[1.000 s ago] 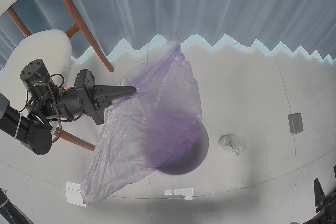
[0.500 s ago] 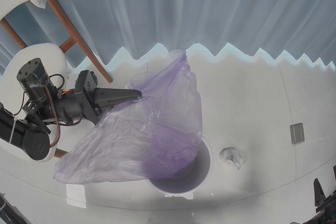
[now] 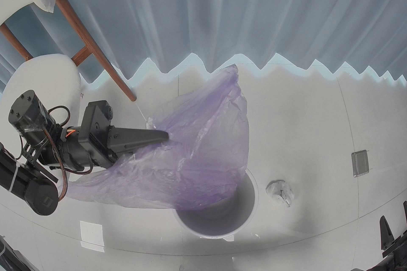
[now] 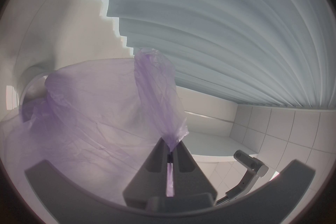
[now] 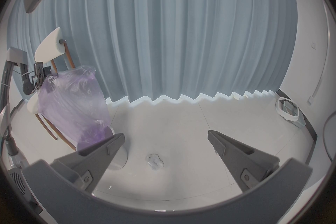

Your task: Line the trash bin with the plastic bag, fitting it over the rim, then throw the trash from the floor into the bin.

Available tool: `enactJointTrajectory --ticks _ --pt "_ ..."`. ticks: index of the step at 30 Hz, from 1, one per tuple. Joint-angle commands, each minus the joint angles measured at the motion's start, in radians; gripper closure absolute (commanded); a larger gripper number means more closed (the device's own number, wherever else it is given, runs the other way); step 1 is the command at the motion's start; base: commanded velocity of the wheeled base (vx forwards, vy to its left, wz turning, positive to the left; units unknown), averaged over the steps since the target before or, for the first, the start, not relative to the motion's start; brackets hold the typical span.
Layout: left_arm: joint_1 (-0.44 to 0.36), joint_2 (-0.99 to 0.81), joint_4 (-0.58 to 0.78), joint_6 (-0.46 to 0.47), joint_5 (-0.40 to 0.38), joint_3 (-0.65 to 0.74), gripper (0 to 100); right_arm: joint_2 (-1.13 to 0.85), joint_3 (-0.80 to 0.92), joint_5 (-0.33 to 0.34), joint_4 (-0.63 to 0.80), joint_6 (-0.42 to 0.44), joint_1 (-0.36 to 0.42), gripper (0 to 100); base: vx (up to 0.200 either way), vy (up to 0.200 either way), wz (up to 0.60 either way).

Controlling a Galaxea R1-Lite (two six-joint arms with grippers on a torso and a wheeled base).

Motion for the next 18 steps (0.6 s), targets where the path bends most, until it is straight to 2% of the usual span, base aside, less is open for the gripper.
enactJointTrajectory --ticks 1,3,6,8,10,13,16,18 --pt "-0.023 -0.013 -0.026 -0.001 0.000 0.076 100 0.186 -0.169 0.033 -0.052 0.029 0.023 0 0.000 0.000 0.00" --pt "-0.025 -0.020 -0.026 -0.003 -0.001 0.088 100 0.340 -0.188 0.036 -0.139 0.050 0.058 0 0.000 0.000 0.00" --pt "-0.031 -0.019 -0.026 -0.003 -0.001 0.092 100 0.521 -0.216 0.039 -0.153 0.151 0.098 0 0.000 0.000 0.00" --pt "-0.031 -0.016 -0.026 -0.003 -0.001 0.090 100 0.714 -0.274 0.076 -0.157 0.323 0.113 0 0.000 0.000 0.00" --pt "-0.034 -0.017 -0.026 -0.001 -0.001 0.095 100 0.854 -0.317 0.151 -0.159 0.432 0.118 0 0.000 0.000 0.00" --pt "-0.043 -0.017 -0.026 -0.001 -0.001 0.098 100 1.013 -0.393 0.211 -0.180 0.470 0.118 0 0.000 0.000 0.00" --pt "-0.043 -0.017 -0.026 -0.001 -0.001 0.095 100 1.117 -0.452 0.215 -0.191 0.470 0.126 0 0.000 0.000 0.00" --pt "-0.046 -0.016 -0.026 -0.001 -0.003 0.099 100 1.216 -0.495 0.223 -0.193 0.478 0.167 0 0.000 0.000 0.00"
